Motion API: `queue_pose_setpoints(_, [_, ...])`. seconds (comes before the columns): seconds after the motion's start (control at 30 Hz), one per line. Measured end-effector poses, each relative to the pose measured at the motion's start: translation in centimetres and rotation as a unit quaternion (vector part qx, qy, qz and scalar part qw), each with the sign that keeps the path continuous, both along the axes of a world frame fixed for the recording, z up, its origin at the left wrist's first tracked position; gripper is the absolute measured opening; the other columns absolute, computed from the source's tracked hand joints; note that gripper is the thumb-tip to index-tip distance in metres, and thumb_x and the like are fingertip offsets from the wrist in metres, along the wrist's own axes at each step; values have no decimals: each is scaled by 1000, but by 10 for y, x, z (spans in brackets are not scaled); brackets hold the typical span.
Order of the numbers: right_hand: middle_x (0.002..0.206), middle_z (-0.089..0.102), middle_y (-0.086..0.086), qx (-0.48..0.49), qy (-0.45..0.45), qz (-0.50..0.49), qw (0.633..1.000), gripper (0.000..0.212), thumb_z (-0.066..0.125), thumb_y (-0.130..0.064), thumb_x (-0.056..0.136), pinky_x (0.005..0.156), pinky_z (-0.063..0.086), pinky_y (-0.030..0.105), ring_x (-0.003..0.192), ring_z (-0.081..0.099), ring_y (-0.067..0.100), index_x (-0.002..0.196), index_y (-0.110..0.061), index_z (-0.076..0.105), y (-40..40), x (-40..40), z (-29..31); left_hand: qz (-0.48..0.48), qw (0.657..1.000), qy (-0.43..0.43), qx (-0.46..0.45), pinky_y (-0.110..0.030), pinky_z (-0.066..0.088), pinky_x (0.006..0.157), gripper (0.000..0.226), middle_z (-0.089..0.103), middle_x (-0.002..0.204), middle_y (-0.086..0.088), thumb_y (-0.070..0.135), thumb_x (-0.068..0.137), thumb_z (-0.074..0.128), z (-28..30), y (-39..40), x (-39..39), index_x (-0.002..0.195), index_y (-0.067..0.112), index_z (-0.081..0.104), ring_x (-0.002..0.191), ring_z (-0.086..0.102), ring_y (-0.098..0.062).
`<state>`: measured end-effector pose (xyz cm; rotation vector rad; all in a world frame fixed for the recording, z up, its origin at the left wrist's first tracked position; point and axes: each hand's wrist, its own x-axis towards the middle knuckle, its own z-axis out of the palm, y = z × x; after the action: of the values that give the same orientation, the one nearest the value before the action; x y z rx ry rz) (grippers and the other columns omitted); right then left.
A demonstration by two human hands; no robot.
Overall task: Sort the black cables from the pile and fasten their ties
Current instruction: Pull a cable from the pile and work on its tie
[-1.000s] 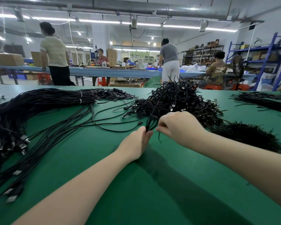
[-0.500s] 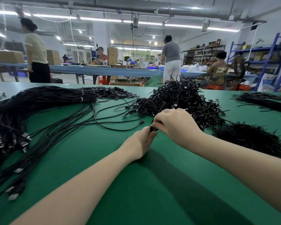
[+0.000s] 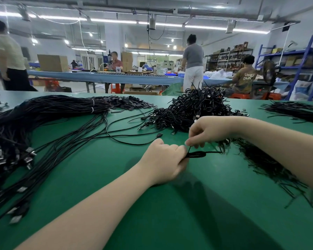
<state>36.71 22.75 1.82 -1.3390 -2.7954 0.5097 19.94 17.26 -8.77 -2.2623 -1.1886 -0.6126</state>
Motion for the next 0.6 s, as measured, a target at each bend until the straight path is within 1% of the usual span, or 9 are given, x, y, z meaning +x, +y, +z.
queue_pose_setpoints(0.03, [68,66,-11,-90,40,-20,995,28,65,-48,83,60,45,18,59,58,-1,75,-21,64,3,6,-2,-17,999,-34,-6,-36,36,66,22,62,73,-2,32,96,41,0,-1,0,84,15,49,57,49,-30])
queue_pose_setpoints(0.1, [69,63,-8,-258,166,-52,950,23,66,-44,78,62,46,21,61,58,3,72,-22,63,7,11,-15,-44,991,-128,-22,-37,34,61,24,50,64,3,32,96,37,0,-3,3,77,19,38,53,36,-26])
queue_pose_setpoints(0.17, [71,64,-6,-335,315,-86,884,14,66,-33,81,63,49,23,66,61,7,72,-23,64,7,1,-37,-50,962,-261,-68,-37,29,56,28,42,60,9,34,96,37,-2,-2,5,72,20,33,54,39,-23])
queue_pose_setpoints(0.2, [71,64,-6,-346,384,-108,849,14,64,-29,86,60,50,23,67,62,8,74,-22,63,5,-9,-50,-48,933,-341,-104,-36,29,55,31,43,59,10,35,97,37,-4,0,5,71,19,34,55,43,-18])
queue_pose_setpoints(0.27, [68,63,-7,-318,498,-160,791,17,62,-30,91,54,49,23,64,63,8,77,-20,58,0,-34,-73,-35,859,-486,-160,-31,32,57,34,48,60,10,32,101,39,-5,8,3,71,16,43,57,44,-6])
queue_pose_setpoints(0.33, [68,62,-6,-251,566,-217,754,19,60,-31,93,53,47,23,58,61,6,81,-16,57,-3,-58,-92,-1,814,-546,-198,-24,35,58,33,50,64,9,30,102,40,-6,15,0,73,15,47,59,44,-5])
queue_pose_setpoints(0.4, [68,61,-4,-184,586,-244,751,20,59,-30,94,53,46,23,55,58,8,82,-13,58,-4,-72,-105,32,809,-546,-216,-18,34,55,34,50,67,6,31,102,38,-9,21,-2,73,16,45,62,45,-8])
queue_pose_setpoints(0.47, [64,60,-4,-152,598,-250,746,23,60,-30,93,51,45,22,53,56,9,79,-12,57,-4,-74,-111,37,802,-552,-225,-22,36,58,30,50,70,5,32,102,37,-11,26,-3,77,17,45,65,46,-11])
queue_pose_setpoints(0.6, [58,54,-1,-150,622,-247,728,26,62,-26,92,51,42,23,47,47,11,74,-11,53,-2,-70,-115,20,772,-580,-259,-30,37,71,15,51,76,6,33,102,38,-13,33,-5,108,20,40,70,49,-14])
